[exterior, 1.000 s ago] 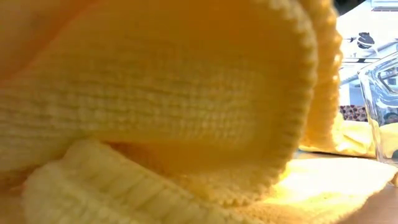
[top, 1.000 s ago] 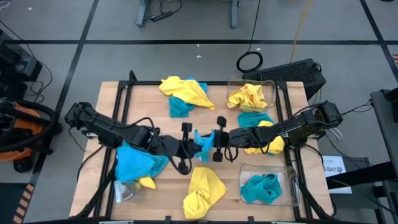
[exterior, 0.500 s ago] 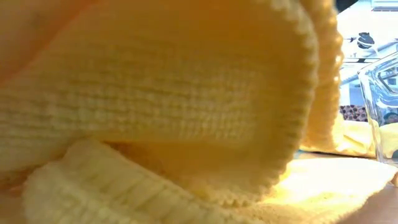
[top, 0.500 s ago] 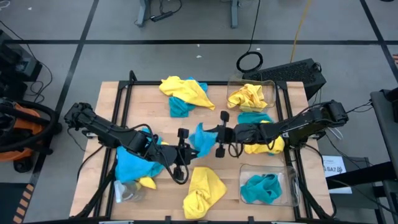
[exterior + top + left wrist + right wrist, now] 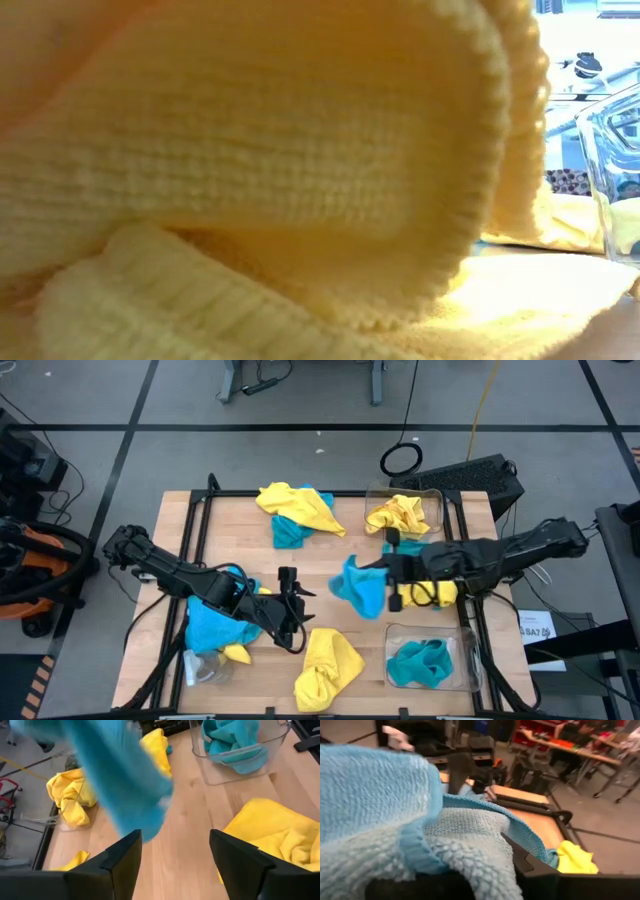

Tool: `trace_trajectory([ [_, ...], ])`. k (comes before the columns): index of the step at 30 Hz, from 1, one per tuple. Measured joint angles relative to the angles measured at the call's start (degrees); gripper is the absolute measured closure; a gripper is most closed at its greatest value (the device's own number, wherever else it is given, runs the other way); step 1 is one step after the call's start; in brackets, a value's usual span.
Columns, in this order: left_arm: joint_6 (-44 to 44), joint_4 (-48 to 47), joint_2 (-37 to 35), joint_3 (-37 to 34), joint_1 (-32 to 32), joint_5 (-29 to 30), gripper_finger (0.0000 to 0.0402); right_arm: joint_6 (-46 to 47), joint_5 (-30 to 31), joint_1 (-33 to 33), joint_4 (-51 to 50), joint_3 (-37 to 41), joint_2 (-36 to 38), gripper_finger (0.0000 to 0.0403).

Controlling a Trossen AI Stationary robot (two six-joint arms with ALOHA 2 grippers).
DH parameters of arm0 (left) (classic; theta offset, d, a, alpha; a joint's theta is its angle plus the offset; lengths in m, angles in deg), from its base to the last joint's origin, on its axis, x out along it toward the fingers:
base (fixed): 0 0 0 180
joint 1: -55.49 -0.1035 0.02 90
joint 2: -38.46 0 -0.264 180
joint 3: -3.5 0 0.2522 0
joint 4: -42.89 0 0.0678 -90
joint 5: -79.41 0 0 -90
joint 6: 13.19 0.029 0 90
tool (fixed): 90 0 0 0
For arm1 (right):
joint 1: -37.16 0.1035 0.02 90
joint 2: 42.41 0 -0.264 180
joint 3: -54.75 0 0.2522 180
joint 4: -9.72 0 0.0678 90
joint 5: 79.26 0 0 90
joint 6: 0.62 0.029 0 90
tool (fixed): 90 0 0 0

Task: Sort microfiber towel by color & place in baskets
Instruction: Put the blue microfiber cloth into the bottom transparent bin

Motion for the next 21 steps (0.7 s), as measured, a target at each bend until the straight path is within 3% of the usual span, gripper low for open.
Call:
trace_trajectory([
  [4,-0.7,-0.7,0.0,0.0,-0.1,0.1,0.0155,3.2,-0.8,3.0,-11.2,-4.4,2.6,0.0403],
  [8,-2.1,-1.4,0.0,0.0,-0.1,0.2,0.0155,6.9,-6.0,5.4,-21.3,-8.5,4.4,0.0403],
  [16,-3.6,-2.8,0.0,0.0,-0.1,0.2,0.0155,13.6,-12.4,11.4,-30.6,-12.7,6.7,0.0403],
  [21,-4.1,-3.0,0.0,0.0,-0.1,0.2,0.0155,19.8,-12.4,14.7,-37.8,-14.4,7.6,0.0403],
])
